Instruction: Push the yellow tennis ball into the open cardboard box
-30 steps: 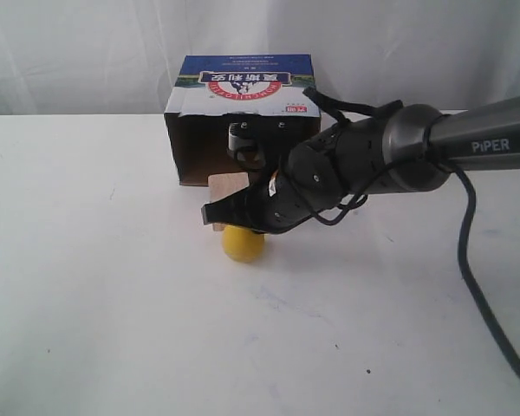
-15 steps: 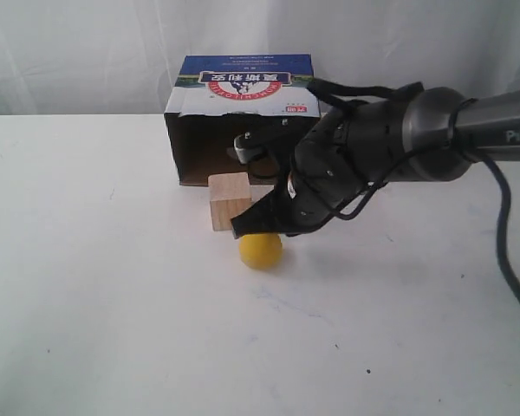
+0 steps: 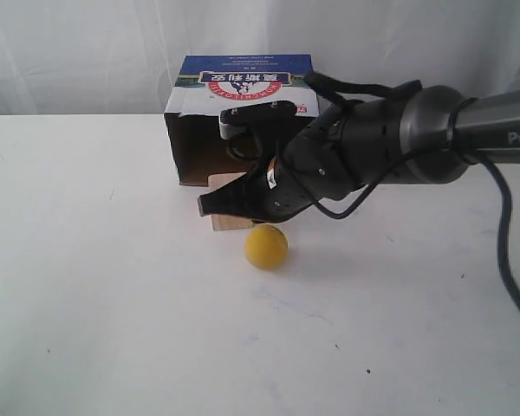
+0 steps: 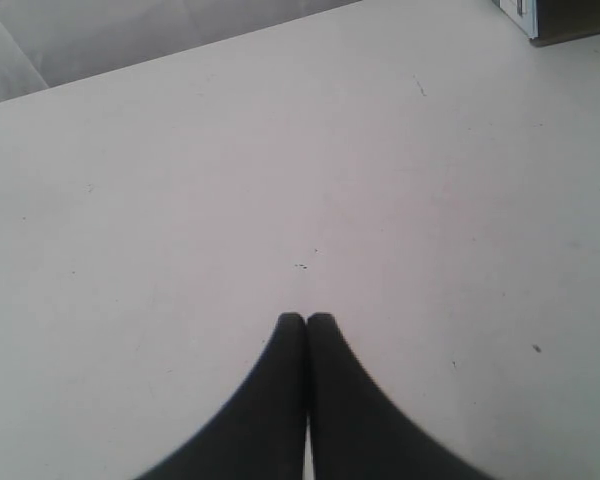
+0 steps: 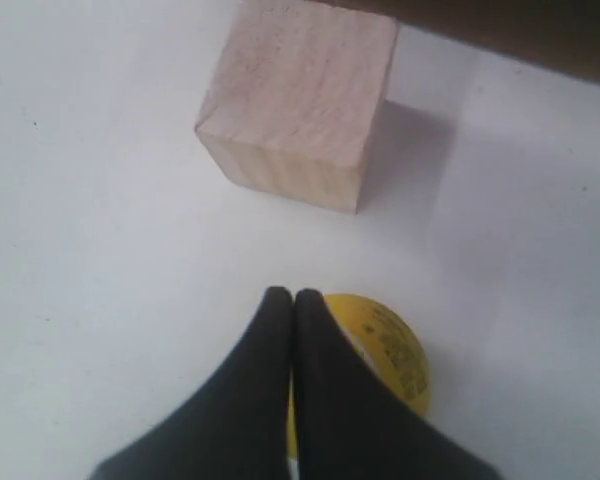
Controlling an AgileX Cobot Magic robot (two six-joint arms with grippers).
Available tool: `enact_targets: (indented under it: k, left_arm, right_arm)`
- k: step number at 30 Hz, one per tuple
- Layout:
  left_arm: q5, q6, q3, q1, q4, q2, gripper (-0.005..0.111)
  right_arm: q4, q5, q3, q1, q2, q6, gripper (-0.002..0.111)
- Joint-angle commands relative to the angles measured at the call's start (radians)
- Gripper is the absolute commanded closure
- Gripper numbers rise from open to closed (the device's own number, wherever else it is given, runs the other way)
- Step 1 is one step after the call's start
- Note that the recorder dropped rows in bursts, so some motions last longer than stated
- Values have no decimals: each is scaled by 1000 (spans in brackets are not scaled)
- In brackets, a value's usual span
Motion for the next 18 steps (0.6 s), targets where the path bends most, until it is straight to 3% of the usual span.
enact_targets:
  k: [1, 9, 18]
  left_arm:
    - [-4, 1, 0, -6, -3, -4, 107]
    - [-4, 1, 0, -6, -3, -4, 107]
    - [-4, 1, 0, -6, -3, -4, 107]
  right_arm:
    - [4, -1, 8, 2, 54, -10, 108]
    - [-5, 39, 8, 2, 74, -10, 108]
    - [-178, 172, 7, 2, 74, 3, 108]
